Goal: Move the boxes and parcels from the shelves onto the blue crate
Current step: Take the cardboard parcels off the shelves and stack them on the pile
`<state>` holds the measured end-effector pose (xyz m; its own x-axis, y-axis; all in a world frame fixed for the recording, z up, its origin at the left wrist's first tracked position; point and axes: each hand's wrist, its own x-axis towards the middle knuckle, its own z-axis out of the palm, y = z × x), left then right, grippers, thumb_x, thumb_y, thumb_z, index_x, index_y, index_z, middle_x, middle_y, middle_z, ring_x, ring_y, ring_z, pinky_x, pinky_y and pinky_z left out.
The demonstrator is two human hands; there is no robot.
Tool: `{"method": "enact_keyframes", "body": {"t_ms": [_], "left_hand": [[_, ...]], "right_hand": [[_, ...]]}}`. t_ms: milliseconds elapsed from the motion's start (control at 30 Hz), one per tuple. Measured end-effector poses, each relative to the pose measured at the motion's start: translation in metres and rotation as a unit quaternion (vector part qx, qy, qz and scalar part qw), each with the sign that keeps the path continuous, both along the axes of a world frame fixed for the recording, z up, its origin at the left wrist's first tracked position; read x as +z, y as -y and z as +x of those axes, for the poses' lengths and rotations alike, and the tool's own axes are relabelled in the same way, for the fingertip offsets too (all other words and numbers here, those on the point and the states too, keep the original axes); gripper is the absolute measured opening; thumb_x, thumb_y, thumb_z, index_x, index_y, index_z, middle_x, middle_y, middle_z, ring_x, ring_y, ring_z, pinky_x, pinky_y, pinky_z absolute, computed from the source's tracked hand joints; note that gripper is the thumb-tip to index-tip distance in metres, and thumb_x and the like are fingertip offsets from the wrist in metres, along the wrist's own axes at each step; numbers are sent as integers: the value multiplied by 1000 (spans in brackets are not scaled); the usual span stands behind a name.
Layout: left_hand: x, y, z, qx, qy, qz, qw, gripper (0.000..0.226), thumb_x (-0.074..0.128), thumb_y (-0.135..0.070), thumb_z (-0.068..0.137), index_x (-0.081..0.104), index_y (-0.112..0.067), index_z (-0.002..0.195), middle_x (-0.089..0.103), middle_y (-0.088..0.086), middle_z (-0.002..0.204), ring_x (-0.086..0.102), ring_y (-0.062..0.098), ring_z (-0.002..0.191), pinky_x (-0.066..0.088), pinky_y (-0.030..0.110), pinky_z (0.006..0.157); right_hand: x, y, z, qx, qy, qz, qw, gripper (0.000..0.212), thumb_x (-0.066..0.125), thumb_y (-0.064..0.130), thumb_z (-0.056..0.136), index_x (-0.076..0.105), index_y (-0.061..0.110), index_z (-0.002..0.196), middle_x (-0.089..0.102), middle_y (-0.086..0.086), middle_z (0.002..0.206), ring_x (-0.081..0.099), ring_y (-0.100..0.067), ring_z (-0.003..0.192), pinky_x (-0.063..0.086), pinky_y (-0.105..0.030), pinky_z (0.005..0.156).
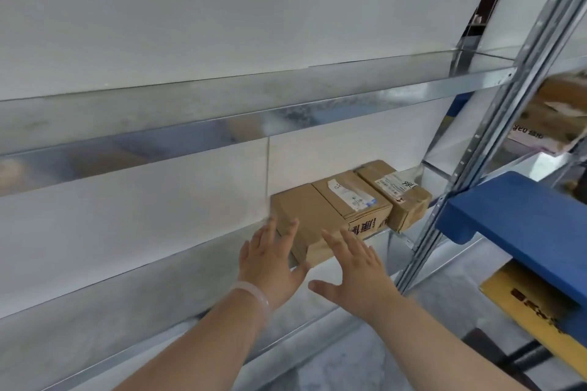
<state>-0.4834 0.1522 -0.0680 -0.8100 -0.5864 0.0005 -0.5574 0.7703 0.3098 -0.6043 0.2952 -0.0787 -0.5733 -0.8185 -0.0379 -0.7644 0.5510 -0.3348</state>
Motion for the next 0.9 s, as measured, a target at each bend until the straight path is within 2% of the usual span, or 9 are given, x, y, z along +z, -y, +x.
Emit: {"method": "enact_keyframes", "body": {"t_ms": [200, 400, 633, 800, 900], "left_hand": [[-19, 40, -45, 33, -3, 85, 996, 73, 36, -65, 93, 2, -43, 153, -8, 2, 164, 1, 24, 151, 8, 42, 121], [-32, 59, -78, 27, 36, 130, 990, 69, 32, -65, 95, 1, -43, 153, -10, 4, 164, -2, 26, 151, 5, 42, 120], [-40, 66, -111, 77, 50, 152, 984, 69, 28, -64, 95, 0, -40, 153, -10, 7, 164, 4, 31, 150, 14, 45, 120], [-50, 63, -112, 123, 52, 176, 975, 65, 28, -66, 95, -2, -49, 150, -2, 3, 164, 10, 30, 149, 15, 45, 119], [-56, 64, -107, 133, 34, 178, 974, 62, 27, -64, 96, -3, -53, 149, 10, -3, 163, 17, 25, 147, 18, 45, 120]], "right_hand": [[1, 44, -43, -25, 23, 23, 999, 93, 32, 84, 76, -3, 45, 152, -3, 0, 164, -3, -19, 151, 0, -39, 121], [-11, 79, -72, -34, 22, 25, 999, 67, 34, 58, 98, 5, 39, 155, 3, -2, 164, 0, -21, 151, 0, -39, 122], [-17, 105, -111, -9, 18, 50, 999, 61, 30, 48, 102, 3, 36, 155, 2, 3, 164, -2, -17, 150, -4, -40, 122], [-25, 116, -118, 38, -7, 72, 997, 60, 26, 51, 101, 5, 36, 155, 2, 1, 164, -6, -16, 150, -8, -41, 121], [-27, 119, -114, 59, -37, 75, 995, 60, 20, 52, 101, 6, 34, 156, -1, -3, 164, -10, -19, 150, -12, -40, 120]]}}
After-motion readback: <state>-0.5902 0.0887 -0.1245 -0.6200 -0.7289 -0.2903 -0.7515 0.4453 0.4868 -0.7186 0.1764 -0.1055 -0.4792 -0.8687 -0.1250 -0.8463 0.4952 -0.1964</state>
